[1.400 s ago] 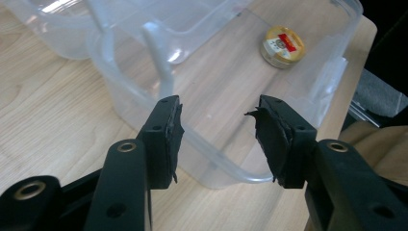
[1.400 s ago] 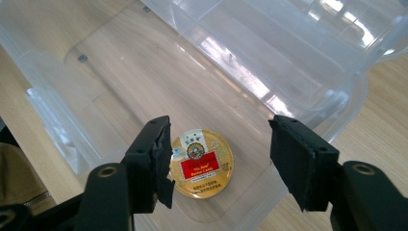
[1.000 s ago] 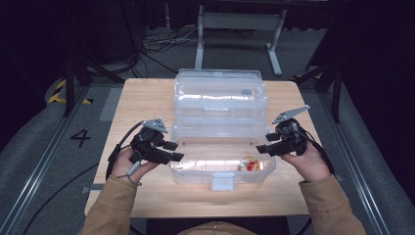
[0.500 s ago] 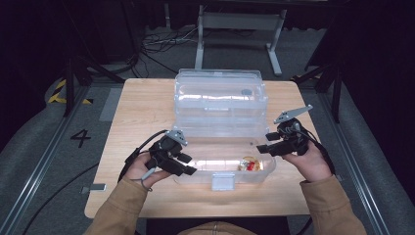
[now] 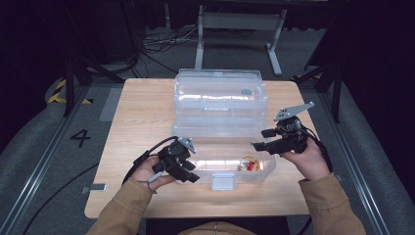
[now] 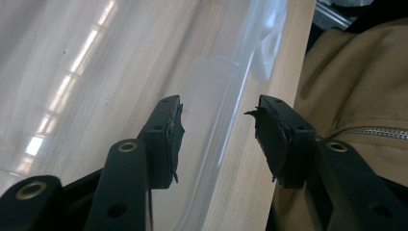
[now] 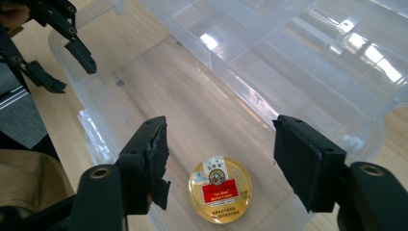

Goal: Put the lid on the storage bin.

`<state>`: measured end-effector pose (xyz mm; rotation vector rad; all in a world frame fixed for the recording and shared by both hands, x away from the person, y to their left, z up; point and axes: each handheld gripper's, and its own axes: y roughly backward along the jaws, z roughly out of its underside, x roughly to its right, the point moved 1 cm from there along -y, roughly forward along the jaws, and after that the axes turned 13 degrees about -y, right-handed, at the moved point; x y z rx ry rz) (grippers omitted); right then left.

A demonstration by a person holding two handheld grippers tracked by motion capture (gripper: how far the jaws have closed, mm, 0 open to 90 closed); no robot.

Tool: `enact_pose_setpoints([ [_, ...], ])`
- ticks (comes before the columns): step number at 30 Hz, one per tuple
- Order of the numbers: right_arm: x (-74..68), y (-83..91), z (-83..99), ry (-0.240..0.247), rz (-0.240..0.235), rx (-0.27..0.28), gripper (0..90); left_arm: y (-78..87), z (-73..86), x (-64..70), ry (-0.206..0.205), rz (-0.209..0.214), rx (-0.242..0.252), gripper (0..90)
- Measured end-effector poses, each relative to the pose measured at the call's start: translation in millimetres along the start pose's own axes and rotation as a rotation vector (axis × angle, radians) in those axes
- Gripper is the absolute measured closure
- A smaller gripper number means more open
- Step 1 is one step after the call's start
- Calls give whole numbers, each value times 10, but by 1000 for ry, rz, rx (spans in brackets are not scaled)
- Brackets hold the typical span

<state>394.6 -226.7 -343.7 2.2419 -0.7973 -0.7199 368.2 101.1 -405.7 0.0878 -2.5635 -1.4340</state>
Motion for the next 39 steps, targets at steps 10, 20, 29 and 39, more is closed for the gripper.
enact_pose_setpoints([
  [10, -8, -24, -42, -16, -70, -3, 240, -64, 26, -2, -4, -15, -41, 647],
  [20, -53, 13, -80, 27, -58, -10, 404, -79, 13, 54, -66, -80, -84, 770],
  [29, -67, 104, -264, 46, -54, -10, 631, -92, 21, 38, -50, -70, -78, 771],
  [39, -48, 157, -540, 106, -30, 2, 633, -100, 24, 41, -41, -72, -83, 769],
])
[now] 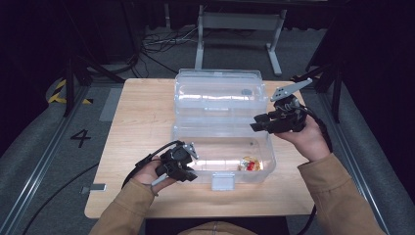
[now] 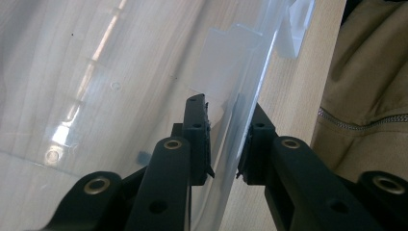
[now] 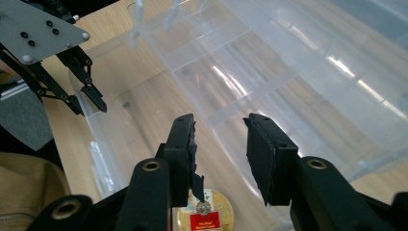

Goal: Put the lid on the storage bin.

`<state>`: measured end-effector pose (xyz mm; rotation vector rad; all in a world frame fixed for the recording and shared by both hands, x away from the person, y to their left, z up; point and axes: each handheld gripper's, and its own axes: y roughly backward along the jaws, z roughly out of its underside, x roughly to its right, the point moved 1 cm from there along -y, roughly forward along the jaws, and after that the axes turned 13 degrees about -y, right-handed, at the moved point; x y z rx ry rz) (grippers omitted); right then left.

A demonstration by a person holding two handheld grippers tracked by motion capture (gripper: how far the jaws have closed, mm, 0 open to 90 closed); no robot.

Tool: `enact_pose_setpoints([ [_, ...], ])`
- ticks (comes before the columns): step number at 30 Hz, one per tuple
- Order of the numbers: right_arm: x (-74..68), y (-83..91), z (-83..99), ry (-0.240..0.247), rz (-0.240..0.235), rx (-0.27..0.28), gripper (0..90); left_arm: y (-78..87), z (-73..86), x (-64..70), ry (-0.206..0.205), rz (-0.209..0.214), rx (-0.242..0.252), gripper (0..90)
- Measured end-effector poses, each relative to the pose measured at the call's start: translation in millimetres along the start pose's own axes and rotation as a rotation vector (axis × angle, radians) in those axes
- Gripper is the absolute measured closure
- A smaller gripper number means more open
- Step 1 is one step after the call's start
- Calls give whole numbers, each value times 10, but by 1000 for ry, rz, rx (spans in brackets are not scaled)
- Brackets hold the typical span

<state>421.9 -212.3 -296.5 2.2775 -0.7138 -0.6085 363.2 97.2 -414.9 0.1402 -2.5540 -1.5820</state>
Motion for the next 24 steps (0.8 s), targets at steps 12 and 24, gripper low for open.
enact_pose_setpoints([
  [12, 70, -120, -353, 62, 45, -25, 610, -3, 4, 5, -2, -4, 4, 770],
  [24, 112, -397, -696, 172, 0, -83, 637, 0, 21, 8, -15, -5, 21, 771],
])
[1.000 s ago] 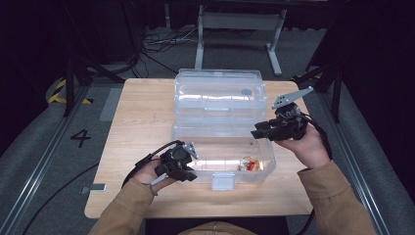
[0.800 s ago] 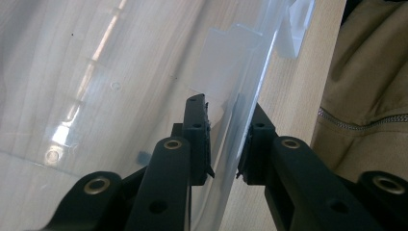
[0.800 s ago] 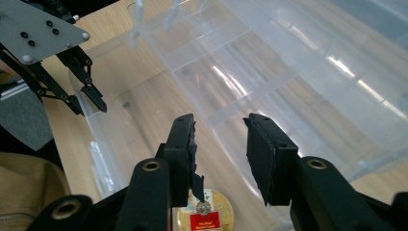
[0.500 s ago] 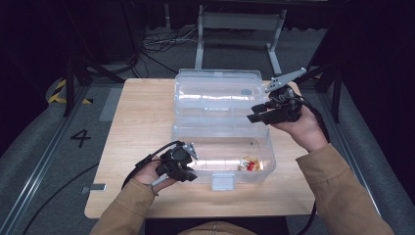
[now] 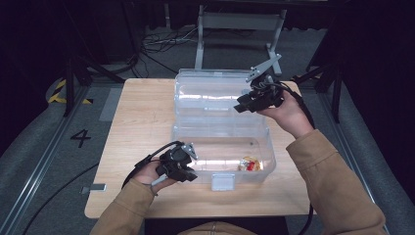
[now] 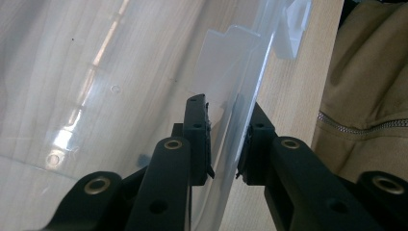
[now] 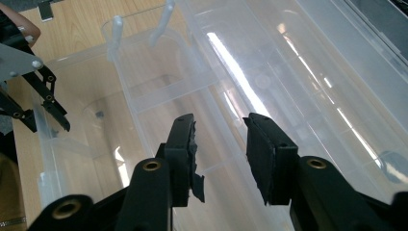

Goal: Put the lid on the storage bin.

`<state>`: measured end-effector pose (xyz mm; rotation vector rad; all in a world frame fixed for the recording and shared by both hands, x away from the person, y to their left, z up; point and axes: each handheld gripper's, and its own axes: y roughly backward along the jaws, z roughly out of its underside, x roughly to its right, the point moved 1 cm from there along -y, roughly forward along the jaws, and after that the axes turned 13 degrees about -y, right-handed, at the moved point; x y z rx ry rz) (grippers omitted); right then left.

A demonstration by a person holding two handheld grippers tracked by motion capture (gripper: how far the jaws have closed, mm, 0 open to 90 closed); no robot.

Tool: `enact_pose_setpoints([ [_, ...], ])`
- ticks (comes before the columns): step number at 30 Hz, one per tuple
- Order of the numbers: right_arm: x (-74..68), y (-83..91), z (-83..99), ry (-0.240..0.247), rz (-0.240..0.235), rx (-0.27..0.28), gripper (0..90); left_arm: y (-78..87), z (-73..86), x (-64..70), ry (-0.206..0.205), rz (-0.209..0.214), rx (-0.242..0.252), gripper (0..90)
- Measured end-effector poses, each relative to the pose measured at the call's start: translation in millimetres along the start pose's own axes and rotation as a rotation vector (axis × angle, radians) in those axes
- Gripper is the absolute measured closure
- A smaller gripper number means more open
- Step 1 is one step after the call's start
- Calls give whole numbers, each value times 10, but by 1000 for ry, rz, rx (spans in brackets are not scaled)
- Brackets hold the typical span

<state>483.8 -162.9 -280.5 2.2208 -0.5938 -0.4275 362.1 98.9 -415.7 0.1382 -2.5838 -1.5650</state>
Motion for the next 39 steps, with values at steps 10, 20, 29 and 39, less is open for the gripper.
enact_pose_setpoints([
  [10, 26, -207, -144, 24, -15, -34, 683, -1, 7, 3, 9, 0, 13, 770],
  [20, 28, -419, -214, 28, -51, -122, 803, 0, 8, 3, 10, 1, 13, 770],
  [29, -118, -903, -51, 99, -46, -348, 865, 2, 10, 2, 8, 0, 13, 770],
  [39, -103, -692, -199, 83, -63, -229, 764, 2, 14, 5, 9, -1, 17, 770],
])
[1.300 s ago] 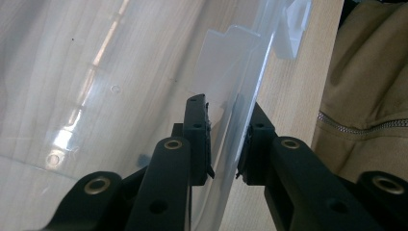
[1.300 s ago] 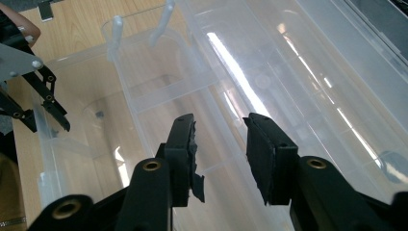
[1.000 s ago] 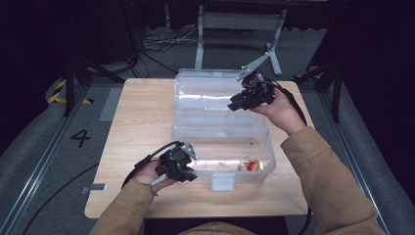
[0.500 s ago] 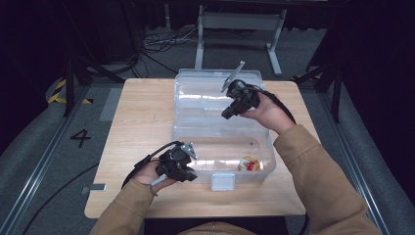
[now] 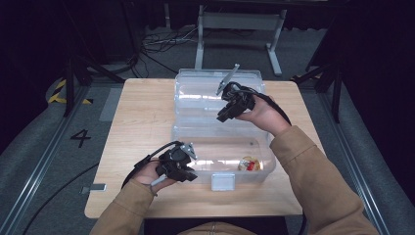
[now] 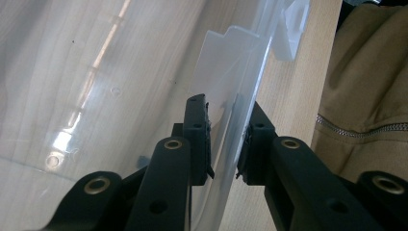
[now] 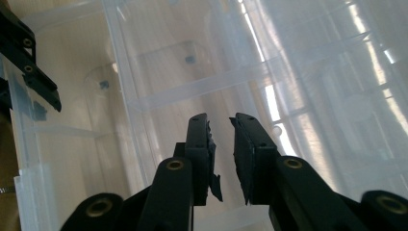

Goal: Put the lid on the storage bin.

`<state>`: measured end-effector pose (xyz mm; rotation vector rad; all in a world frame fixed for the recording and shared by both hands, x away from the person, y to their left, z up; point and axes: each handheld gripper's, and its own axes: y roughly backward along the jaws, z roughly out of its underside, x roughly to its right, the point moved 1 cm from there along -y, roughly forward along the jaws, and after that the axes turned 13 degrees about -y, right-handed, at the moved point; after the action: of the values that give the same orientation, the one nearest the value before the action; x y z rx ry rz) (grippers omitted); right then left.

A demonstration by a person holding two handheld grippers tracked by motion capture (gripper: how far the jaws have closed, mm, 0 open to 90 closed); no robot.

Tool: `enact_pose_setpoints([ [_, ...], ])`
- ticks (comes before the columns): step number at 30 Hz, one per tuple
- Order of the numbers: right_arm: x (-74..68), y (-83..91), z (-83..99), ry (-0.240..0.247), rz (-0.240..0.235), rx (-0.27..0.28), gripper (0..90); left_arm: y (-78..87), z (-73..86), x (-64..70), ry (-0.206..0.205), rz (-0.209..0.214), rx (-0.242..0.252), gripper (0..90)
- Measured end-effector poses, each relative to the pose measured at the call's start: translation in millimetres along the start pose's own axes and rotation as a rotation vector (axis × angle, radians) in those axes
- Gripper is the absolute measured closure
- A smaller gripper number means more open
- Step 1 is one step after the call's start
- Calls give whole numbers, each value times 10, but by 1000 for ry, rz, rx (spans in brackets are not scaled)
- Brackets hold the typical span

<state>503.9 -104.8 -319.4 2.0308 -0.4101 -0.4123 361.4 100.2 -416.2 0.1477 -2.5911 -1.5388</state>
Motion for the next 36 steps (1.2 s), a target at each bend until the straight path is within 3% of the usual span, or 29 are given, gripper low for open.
enact_pose_setpoints([
  [5, 40, 78, -2, -20, 20, 20, 751, 0, 0, -2, -1, 1, 1, 770],
  [11, 43, 202, -40, -3, 10, 69, 746, 1, 1, -1, -1, 1, 1, 771],
  [21, 73, 377, -123, 3, 42, 143, 707, 3, 2, -2, -1, 1, -1, 770],
  [24, 100, 374, -128, 3, 59, 138, 702, 2, 2, -2, 0, 1, 0, 771],
  [28, 169, 285, -122, -20, 64, 90, 715, 1, 2, -3, -3, 2, 3, 770],
  [33, 168, 195, -108, -18, 52, 56, 796, 2, 3, -4, -4, 3, 1, 770],
  [36, 182, 192, -97, -50, 30, 51, 817, 2, 4, -4, -4, 3, 2, 771],
])
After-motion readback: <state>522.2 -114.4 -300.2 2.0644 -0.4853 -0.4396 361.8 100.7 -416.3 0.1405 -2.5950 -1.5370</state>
